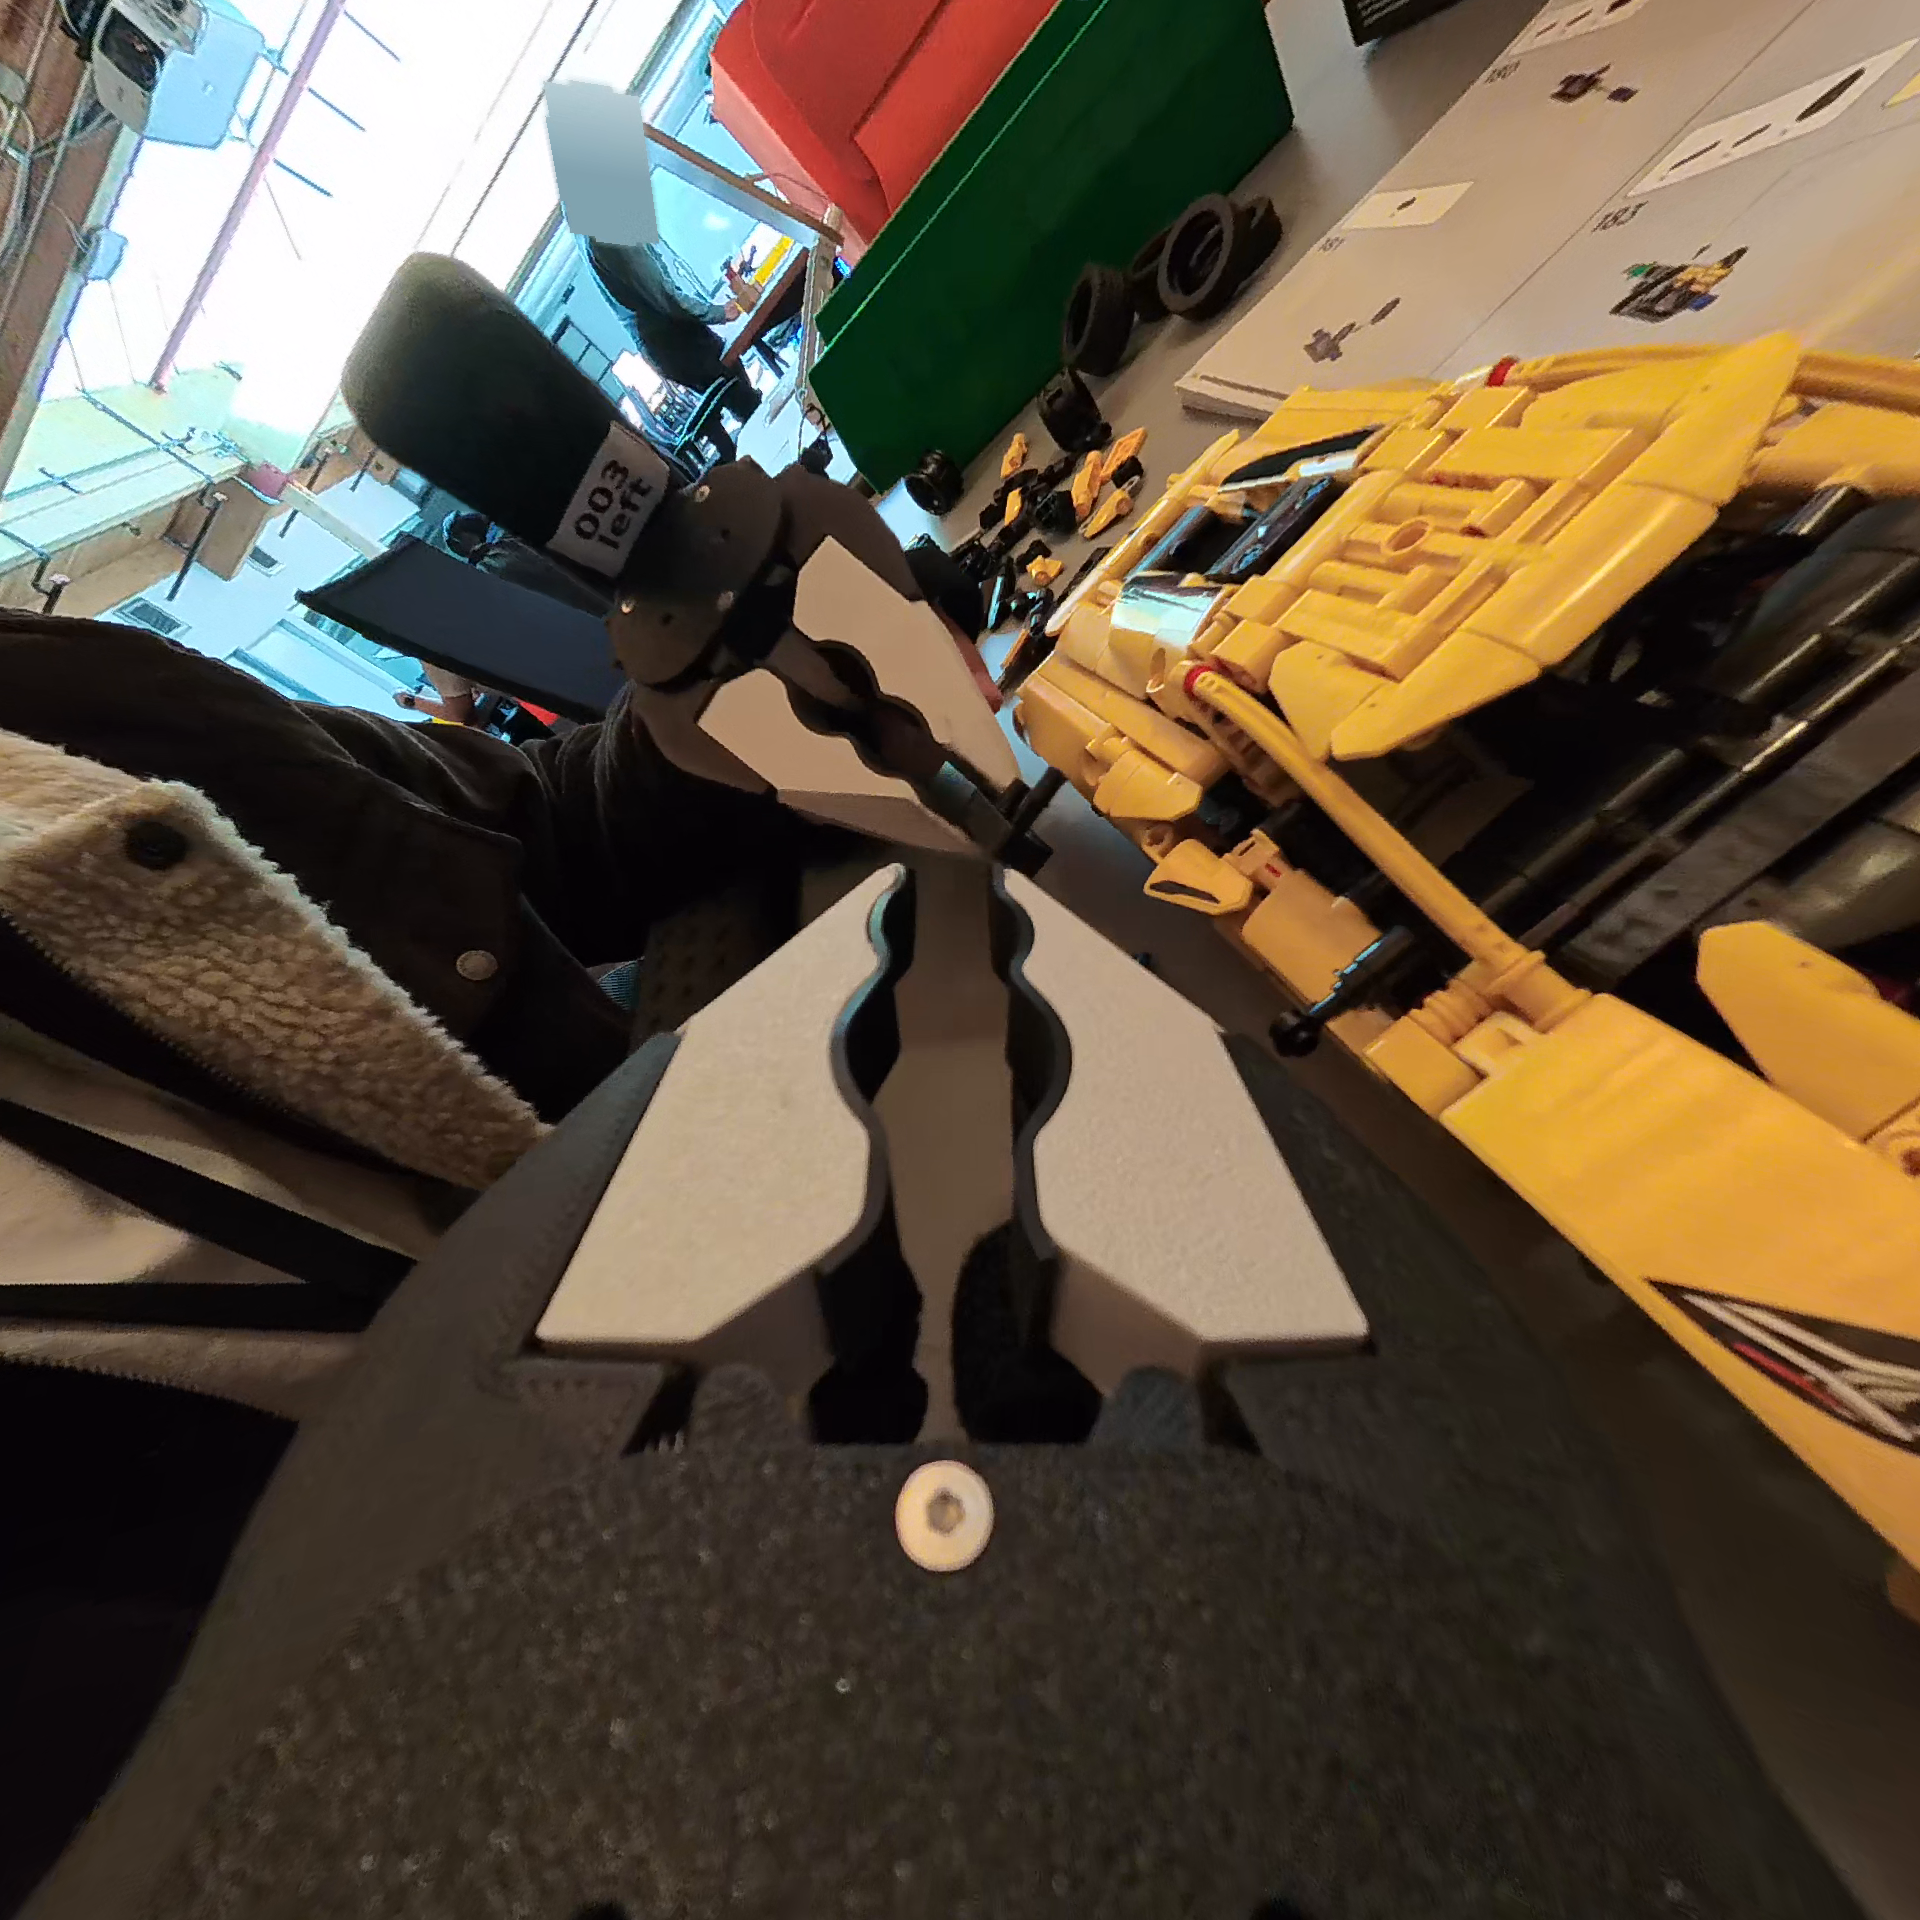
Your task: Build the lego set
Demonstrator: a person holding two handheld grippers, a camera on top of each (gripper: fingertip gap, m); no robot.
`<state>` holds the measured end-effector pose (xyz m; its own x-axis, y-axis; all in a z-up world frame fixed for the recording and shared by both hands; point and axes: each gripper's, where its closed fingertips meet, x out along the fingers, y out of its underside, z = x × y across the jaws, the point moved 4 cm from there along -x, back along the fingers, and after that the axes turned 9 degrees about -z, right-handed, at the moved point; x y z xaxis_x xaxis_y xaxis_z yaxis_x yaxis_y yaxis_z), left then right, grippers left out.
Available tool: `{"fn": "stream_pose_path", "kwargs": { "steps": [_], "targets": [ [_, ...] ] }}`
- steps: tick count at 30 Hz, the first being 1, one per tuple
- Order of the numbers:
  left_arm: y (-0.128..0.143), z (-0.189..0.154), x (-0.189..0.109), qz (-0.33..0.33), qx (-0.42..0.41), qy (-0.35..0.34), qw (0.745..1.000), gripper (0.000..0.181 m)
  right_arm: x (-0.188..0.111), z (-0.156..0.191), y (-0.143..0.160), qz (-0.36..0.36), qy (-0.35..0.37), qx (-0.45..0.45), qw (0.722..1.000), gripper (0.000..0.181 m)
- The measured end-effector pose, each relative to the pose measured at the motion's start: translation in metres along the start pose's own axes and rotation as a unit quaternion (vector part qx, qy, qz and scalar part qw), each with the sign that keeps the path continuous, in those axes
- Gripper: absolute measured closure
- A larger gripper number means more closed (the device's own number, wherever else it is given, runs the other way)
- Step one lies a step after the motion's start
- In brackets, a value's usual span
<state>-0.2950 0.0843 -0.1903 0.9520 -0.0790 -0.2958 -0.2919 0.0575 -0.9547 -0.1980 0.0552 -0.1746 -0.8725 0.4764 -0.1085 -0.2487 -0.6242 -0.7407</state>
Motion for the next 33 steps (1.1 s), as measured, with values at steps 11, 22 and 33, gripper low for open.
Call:
{"fn": "stream_pose_path", "kwargs": {
  "steps": [11, 22, 33],
  "targets": [
    [-0.032, 0.044, -0.034, -0.154, -0.167, -0.034, 0.973, 0.174, -0.002, 0.000, -0.001, -0.003, 0.001, -0.002, 1.000, 0.169],
    [-0.019, 0.075, -0.047, -0.166, -0.259, -0.071, 0.949, 0.174, -0.002, 0.003, -0.001, 0.002, 0.002, -0.011, 1.000, 0.169],
    [-0.021, 0.067, -0.043, -0.148, -0.224, -0.068, 0.961, 0.174, -0.005, -0.003, -0.001, 0.007, 0.023, -0.027, 0.999, 0.169]
  ]
}}
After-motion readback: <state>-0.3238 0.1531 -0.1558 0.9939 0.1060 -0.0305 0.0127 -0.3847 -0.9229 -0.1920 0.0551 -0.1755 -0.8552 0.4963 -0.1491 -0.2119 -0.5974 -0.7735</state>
